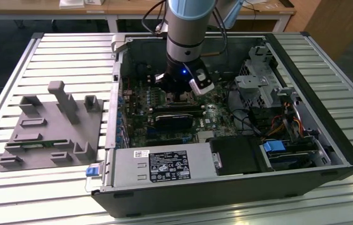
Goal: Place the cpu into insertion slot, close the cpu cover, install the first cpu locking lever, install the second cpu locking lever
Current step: 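Close the cpu cover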
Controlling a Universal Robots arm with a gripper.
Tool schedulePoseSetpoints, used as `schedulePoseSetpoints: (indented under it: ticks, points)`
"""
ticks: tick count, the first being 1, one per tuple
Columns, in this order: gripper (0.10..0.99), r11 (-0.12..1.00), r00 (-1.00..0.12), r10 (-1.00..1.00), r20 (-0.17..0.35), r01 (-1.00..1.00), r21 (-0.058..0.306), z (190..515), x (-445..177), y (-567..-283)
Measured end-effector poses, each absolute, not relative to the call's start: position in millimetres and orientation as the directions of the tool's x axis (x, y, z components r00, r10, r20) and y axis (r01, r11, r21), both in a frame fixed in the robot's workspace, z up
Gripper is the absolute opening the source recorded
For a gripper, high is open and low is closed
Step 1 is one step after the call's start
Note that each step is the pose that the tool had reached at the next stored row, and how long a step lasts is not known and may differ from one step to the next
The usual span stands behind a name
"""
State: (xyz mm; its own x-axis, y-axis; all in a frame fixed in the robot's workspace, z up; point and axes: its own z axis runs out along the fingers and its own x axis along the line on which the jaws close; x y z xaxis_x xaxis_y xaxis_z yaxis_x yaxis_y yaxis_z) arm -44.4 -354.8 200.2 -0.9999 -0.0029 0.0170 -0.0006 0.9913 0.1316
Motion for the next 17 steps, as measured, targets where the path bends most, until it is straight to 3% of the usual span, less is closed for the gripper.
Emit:
schedulePoseSetpoints:
  ticks: [17]
  points:
    - [0.102, 0.991, -1.000, -0.003, 0.017, -0.001, 0.134, 199.6, -45.6, -352.8]
